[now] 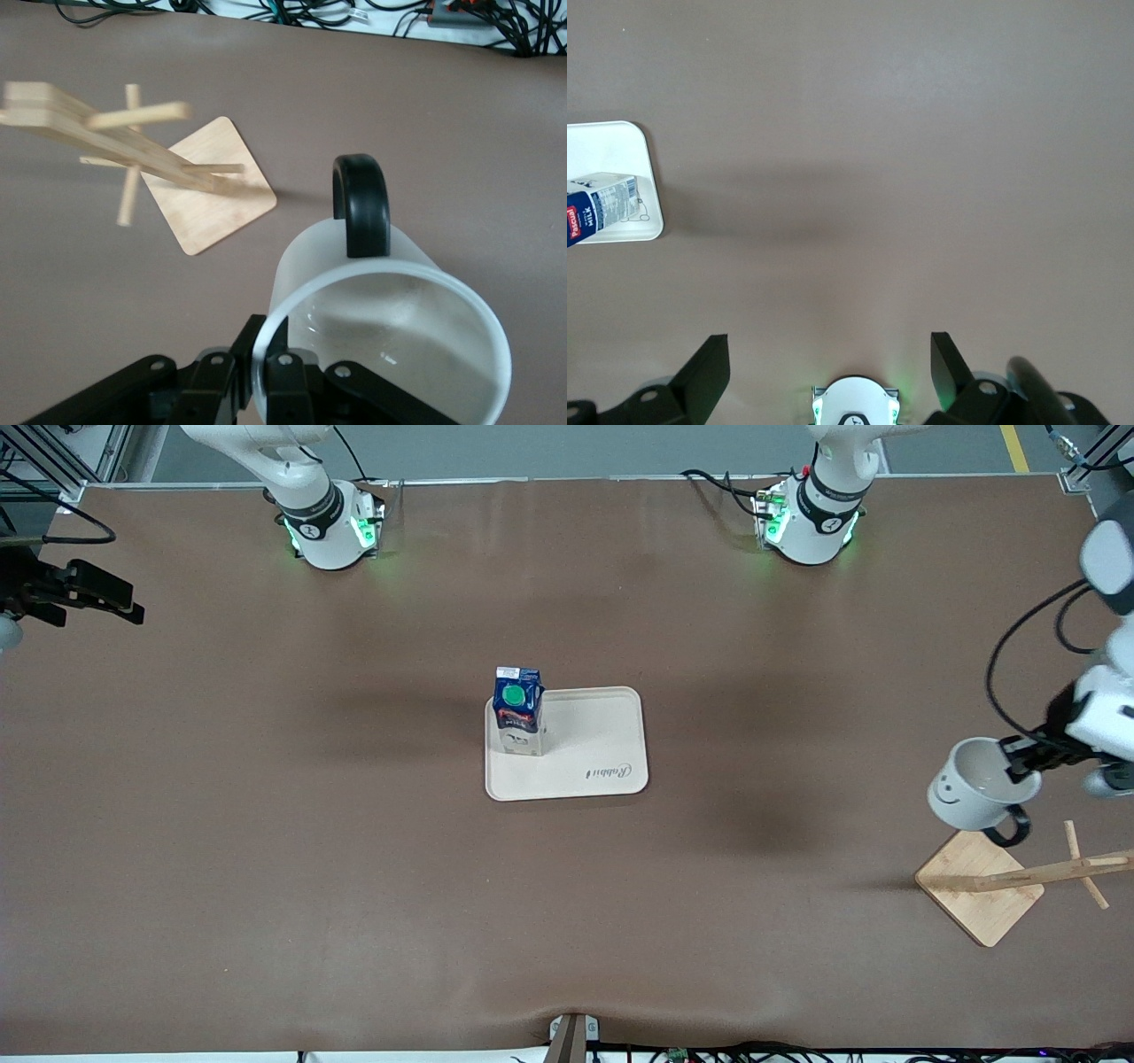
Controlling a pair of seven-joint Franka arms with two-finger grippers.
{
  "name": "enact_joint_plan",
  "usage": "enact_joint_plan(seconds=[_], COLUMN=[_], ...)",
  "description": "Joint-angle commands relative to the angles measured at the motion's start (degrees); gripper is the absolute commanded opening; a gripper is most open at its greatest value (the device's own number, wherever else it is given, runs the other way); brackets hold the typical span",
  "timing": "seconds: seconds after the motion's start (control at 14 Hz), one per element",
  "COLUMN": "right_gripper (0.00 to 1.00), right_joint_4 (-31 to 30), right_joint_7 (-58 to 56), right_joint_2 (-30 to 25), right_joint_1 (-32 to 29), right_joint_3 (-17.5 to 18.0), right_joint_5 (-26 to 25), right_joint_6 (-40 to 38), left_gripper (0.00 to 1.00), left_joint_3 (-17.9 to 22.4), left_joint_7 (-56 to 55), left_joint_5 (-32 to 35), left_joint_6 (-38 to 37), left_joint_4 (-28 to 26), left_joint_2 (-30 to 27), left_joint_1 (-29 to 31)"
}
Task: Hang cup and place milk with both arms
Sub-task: 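Lift the mug and carry it to the wooden mug tree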
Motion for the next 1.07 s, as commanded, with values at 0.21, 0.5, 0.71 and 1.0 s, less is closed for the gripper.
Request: enact_joint_plan(seconds=[0.21,0.5,0.71,1.0], right_gripper=[1.00,1.00,1.00,1.00], right_joint_4=[-2.24,-3.12,-1.37,-1.37], right_joint_7=[-0.52,-0.52,-0.69,-1.13], right_joint_2=[-1.47,-1.74,-1.74,-1.74], right_joint_1=[1.17,1.00,1.17,1.26], right_joint_3=[-0.99,-0.99,-0.99,-1.25], right_joint_5=[0.79,0.70,0.70,0.70], right_joint_6=[0.80,1.32,-0.25,0.71], left_gripper=[0.00,0.00,0.00,0.00], left_joint_3=[-0.52,-0.52,-0.52,-0.52], left_joint_7=[3.13,3.13,3.13,3.21], left_joint_5=[-11.21,-12.45,-12.44,-12.53], left_joint_6=[0.94,3.39,3.84,5.68], left_joint_4=[4.89,4.89,5.68,5.59], left_joint_2=[3.92,5.33,6.82,7.97], left_joint_1=[7.22,8.45,8.46,8.54])
